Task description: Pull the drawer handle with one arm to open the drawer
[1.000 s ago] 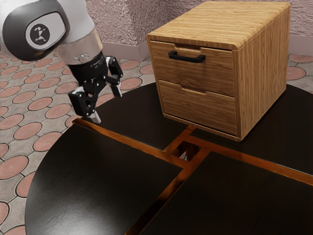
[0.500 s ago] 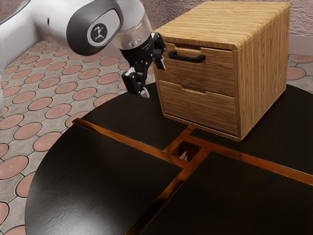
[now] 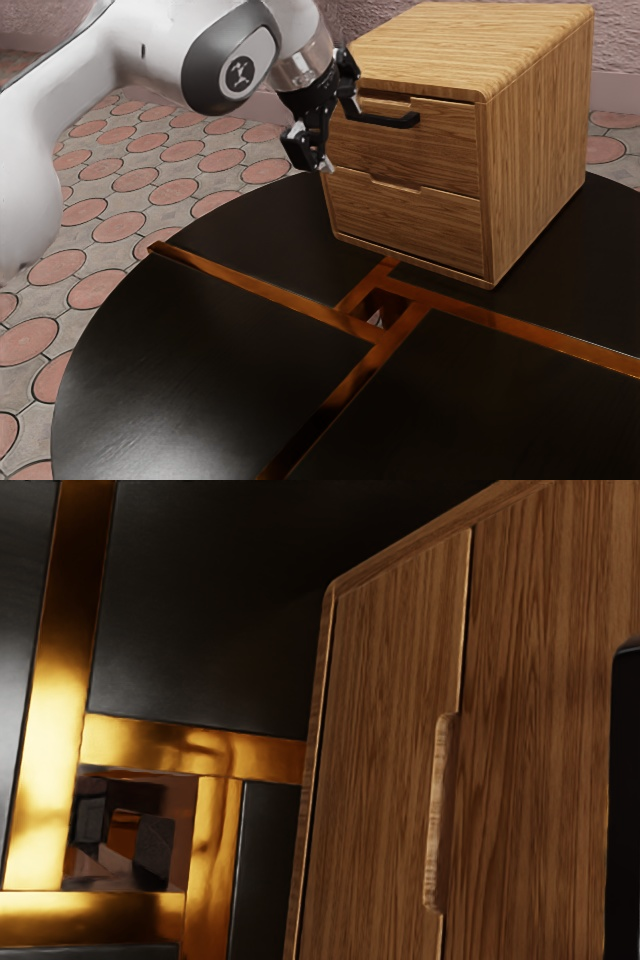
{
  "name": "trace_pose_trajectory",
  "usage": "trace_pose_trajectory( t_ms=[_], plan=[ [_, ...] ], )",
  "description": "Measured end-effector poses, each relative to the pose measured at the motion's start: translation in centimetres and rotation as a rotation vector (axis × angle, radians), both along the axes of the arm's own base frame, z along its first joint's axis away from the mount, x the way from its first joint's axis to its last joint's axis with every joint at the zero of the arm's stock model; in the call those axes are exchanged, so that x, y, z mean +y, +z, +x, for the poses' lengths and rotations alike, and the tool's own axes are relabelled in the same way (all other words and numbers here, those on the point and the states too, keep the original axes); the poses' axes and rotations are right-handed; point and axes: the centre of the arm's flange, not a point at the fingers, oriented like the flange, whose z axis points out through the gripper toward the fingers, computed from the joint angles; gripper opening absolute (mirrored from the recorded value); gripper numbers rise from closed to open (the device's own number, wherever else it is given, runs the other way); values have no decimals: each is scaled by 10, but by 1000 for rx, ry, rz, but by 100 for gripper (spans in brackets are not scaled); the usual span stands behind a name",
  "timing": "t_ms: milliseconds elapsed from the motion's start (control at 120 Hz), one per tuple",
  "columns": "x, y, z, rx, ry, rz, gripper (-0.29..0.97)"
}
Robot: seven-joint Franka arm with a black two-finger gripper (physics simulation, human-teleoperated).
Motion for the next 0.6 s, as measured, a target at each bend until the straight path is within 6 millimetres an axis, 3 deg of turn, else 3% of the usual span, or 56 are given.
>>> trace_pose_trajectory(
  t_ms=[92, 442, 600],
  plan=[
    [9, -7, 12, -20, 3, -1, 68],
    [11, -29, 42, -90, -46, 10, 68],
    [18, -33, 48, -114, -59, 16, 68]
  ],
)
